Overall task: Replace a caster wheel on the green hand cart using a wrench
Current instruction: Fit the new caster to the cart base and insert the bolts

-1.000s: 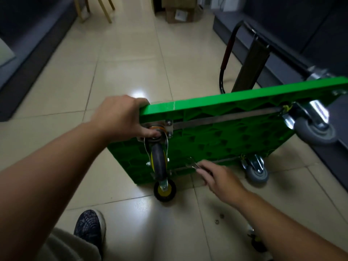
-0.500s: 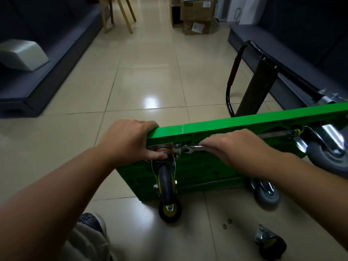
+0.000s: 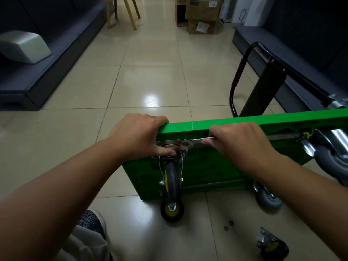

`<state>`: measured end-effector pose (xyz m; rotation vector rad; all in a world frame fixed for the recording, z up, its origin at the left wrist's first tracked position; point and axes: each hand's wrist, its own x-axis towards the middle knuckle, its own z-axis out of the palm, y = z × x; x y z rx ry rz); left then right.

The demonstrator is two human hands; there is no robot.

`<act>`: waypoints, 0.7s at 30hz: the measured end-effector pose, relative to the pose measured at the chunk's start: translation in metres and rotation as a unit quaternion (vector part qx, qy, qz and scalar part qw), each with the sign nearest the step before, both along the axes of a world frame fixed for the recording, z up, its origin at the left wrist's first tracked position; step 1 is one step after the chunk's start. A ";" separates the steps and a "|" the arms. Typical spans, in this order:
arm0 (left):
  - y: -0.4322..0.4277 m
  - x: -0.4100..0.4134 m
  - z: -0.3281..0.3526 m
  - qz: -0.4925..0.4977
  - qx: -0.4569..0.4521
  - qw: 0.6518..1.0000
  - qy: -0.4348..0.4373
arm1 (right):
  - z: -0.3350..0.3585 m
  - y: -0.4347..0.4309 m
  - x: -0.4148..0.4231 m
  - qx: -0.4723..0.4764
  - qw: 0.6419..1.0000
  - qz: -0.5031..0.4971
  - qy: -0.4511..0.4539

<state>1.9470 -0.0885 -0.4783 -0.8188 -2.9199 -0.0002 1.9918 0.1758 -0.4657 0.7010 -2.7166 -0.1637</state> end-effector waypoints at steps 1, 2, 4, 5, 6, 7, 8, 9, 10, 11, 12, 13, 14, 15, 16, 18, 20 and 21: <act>0.000 0.000 -0.001 -0.002 -0.001 1.000 0.005 | -0.004 -0.001 0.003 -0.014 1.000 -0.004 0.013; 0.000 0.000 -0.001 -0.004 -0.002 1.000 0.010 | -0.008 -0.001 0.005 -0.021 1.000 -0.012 0.019; -0.001 -0.001 -0.001 -0.006 -0.006 1.000 0.019 | -0.020 -0.001 0.008 -0.014 0.999 -0.019 0.039; -0.001 -0.001 -0.002 -0.006 -0.009 1.000 0.021 | -0.026 -0.001 0.008 -0.012 0.998 -0.016 0.056; 0.000 -0.002 -0.001 -0.007 -0.013 1.000 0.020 | -0.032 0.000 0.007 -0.015 0.997 -0.012 0.073; 0.001 -0.002 -0.001 -0.008 -0.015 1.000 0.016 | -0.035 0.000 0.005 -0.020 0.996 -0.008 0.089; 0.001 -0.003 0.000 -0.007 -0.015 1.000 0.012 | -0.038 0.000 0.004 -0.028 0.994 -0.003 0.103; 0.001 -0.003 0.000 -0.005 -0.013 1.000 0.008 | -0.040 0.000 0.003 -0.037 0.993 -0.001 0.114; 0.001 -0.003 0.000 -0.004 -0.011 1.000 0.006 | -0.043 0.000 0.003 -0.046 0.991 -0.002 0.125; 0.001 -0.003 0.000 -0.002 -0.010 1.000 0.005 | -0.046 0.000 0.002 -0.055 0.990 -0.004 0.132; 0.001 -0.003 0.001 0.000 -0.010 1.000 0.006 | -0.048 -0.001 0.002 -0.065 0.989 -0.008 0.136; 0.002 -0.002 0.001 0.001 -0.010 1.000 0.008 | -0.051 -0.001 0.002 -0.077 0.987 -0.011 0.139; 0.002 -0.002 0.001 0.001 -0.010 1.000 0.008 | -0.055 -0.001 0.002 -0.092 0.985 -0.015 0.142; 0.002 -0.002 0.001 0.002 -0.010 1.000 0.008 | -0.059 -0.001 0.002 -0.109 0.983 -0.018 0.146; 0.001 -0.002 0.002 0.003 -0.010 1.000 0.007 | -0.063 -0.001 0.001 -0.124 0.981 -0.021 0.148; 0.001 -0.001 0.001 0.004 -0.007 1.000 0.001 | -0.069 -0.002 0.001 -0.147 0.977 -0.027 0.154; 0.002 -0.002 0.002 0.003 -0.002 1.000 0.001 | -0.075 -0.003 0.000 -0.162 0.973 -0.036 0.161; 0.002 -0.001 0.002 0.004 -0.001 1.000 0.000 | -0.077 -0.004 0.000 -0.169 0.971 -0.042 0.162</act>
